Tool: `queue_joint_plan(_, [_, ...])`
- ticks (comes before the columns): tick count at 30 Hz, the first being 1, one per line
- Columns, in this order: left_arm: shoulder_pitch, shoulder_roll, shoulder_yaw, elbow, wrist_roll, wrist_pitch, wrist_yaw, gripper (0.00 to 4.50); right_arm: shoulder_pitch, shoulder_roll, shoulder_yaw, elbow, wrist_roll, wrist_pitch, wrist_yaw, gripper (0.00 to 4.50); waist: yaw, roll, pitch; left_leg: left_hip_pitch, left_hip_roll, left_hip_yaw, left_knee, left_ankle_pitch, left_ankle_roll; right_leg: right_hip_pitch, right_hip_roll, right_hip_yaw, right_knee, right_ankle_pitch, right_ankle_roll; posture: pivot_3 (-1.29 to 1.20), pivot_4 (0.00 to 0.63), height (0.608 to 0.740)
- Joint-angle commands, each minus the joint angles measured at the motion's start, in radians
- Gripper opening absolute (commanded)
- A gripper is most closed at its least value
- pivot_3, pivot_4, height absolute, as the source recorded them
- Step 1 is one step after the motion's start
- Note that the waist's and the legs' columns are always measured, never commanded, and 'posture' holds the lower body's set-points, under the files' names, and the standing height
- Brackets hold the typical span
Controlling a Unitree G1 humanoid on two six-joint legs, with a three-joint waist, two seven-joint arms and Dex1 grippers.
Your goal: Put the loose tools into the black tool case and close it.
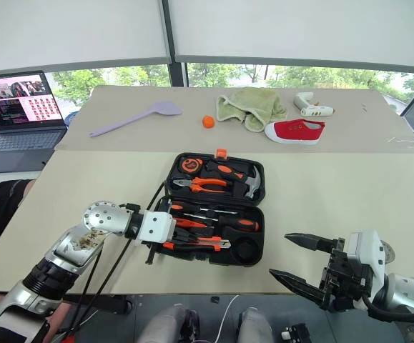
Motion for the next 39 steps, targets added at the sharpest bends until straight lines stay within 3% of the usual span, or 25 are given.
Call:
queue_joint_plan(1, [0.038, 0.02, -0.032, 0.047, 0.035, 0.044, -0.015, 0.03, -0.014, 0.004, -0.004, -0.011, 0.0, -0.026, -0.001, 4.5, 0.0, 0.001, -0.001, 0.0, 0.0, 0.0, 0.0, 0.0, 0.0, 0.0, 0.0, 0.0, 0.0, 0.0, 0.0, 0.0, 0.15, 0.74])
queue_joint_plan(6, [0.035, 0.019, -0.013, 0.041, 0.018, 0.041, -0.011, 0.03, -0.01, 0.006, -0.005, -0.015, -0.001, -0.025, -0.003, 4.5, 0.0, 0.001, -0.001, 0.0, 0.0, 0.0, 0.0, 0.0, 0.0, 0.001, 0.0, 0.0, 0.0, 0.0, 0.0, 0.0, 0.15, 0.74])
queue_joint_plan(15, [0.08, 0.148, -0.002, 0.071, 0.047, -0.041, -0.079, 0.03, -0.012, 0.01, -0.01, -0.01, -0.003, -0.028, -0.01, 4.5, -0.018, 0.004, -0.003, 0.0, 0.0, 0.001, -0.003, 0.001, 0.0, 0.001, -0.001, 0.0, 0.001, -0.001, -0.003, 0.0, 0.15, 0.74])
queue_joint_plan(21, [0.071, 0.126, -0.004, 0.052, 0.03, -0.033, -0.069, 0.03, -0.017, 0.016, -0.004, -0.007, -0.009, -0.03, -0.011, 4.5, -0.018, 0.004, -0.003, 0.001, 0.0, 0.001, -0.003, 0.0, -0.002, 0.0, -0.001, -0.001, 0.001, -0.002, -0.001, 0.0, 0.15, 0.74])
queue_joint_plan(24, [0.089, 0.094, 0.027, 0.003, -0.067, 0.015, -0.072, 0.03, -0.018, 0.017, -0.005, -0.008, -0.009, -0.029, -0.011, 4.5, -0.018, 0.004, -0.003, 0.0, 0.0, 0.001, -0.003, 0.0, -0.002, 0.0, -0.001, -0.001, 0.001, -0.002, -0.001, 0.0, 0.15, 0.74])
queue_joint_plan(31, [0.109, 0.045, 0.229, -0.07, -0.335, 0.149, -0.036, 0.03, -0.004, 0.017, -0.068, -0.01, 0.032, -0.019, -0.007, 4.5, -0.014, -0.002, 0.002, -0.007, 0.0, 0.0, -0.002, 0.001, 0.001, -0.004, -0.002, -0.001, 0.002, -0.002, -0.001, 0.0, 0.15, 0.74])
queue_joint_plan(37, [0.259, 0.053, 0.554, -0.098, -0.614, 0.291, 0.039, 0.03, 0.086, 0.018, -0.272, 0.032, 0.055, -0.045, 0.037, 4.5, -0.014, -0.002, 0.002, -0.008, 0.0, -0.001, -0.002, 0.004, -0.004, -0.004, -0.003, -0.001, 0.001, -0.002, -0.001, 0.0, 0.15, 0.74])
queue_joint_plan(39, [0.353, 0.095, 0.582, -0.075, -0.565, 0.254, -0.004, 0.54, 0.146, 0.035, -0.34, 0.065, 0.028, -0.086, 0.071, 4.5, -0.016, -0.002, 0.002, -0.007, 0.0, -0.001, -0.002, 0.003, -0.005, -0.003, -0.003, -0.001, 0.001, -0.003, 0.0, 0.0, 0.15, 0.74])
